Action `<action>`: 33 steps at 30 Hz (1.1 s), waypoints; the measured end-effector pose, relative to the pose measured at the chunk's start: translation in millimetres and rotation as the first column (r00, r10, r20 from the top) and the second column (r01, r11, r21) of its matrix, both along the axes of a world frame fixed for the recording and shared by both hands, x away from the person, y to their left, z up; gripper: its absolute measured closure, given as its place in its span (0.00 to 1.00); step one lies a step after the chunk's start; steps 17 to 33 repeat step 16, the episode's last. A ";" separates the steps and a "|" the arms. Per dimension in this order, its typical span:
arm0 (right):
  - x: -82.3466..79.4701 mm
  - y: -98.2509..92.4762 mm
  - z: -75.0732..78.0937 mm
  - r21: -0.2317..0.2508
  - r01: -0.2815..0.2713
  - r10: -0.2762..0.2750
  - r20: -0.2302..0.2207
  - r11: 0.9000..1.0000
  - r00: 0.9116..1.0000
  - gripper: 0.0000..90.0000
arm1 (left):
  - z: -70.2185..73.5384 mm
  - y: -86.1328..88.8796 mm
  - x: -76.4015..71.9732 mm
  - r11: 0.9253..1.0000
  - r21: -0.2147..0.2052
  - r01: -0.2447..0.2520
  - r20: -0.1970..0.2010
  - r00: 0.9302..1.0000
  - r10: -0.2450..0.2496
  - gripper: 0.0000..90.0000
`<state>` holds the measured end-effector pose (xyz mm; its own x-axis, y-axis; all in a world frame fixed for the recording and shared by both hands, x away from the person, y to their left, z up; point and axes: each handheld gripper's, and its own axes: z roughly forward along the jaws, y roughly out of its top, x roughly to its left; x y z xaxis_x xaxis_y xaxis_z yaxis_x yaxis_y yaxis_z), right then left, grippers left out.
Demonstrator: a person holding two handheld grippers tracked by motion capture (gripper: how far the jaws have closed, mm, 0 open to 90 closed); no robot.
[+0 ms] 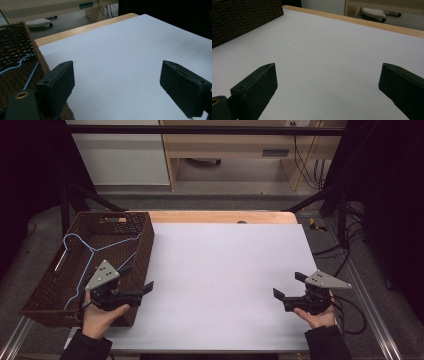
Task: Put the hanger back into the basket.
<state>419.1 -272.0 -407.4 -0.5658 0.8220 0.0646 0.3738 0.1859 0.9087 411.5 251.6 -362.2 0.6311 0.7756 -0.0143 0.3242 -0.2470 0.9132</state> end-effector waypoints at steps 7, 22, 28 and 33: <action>0.1 -1.0 -0.5 0.005 -0.004 0.004 0.001 1.000 1.000 0.03 | -10.9 -7.3 -1.3 1.000 -0.010 0.023 -0.018 1.000 -0.023 0.12; -0.2 -2.6 -0.9 0.017 -0.001 0.001 -0.001 1.000 1.000 0.03 | -21.6 -12.5 -0.2 0.999 -0.011 0.037 -0.034 0.999 -0.037 0.11; -0.2 -2.6 -0.9 0.017 -0.001 0.001 -0.001 1.000 1.000 0.03 | -21.6 -12.5 -0.2 0.999 -0.011 0.037 -0.034 0.999 -0.037 0.11; -0.2 -2.6 -0.9 0.017 -0.001 0.001 -0.001 1.000 1.000 0.03 | -21.6 -12.5 -0.2 0.999 -0.011 0.037 -0.034 0.999 -0.037 0.11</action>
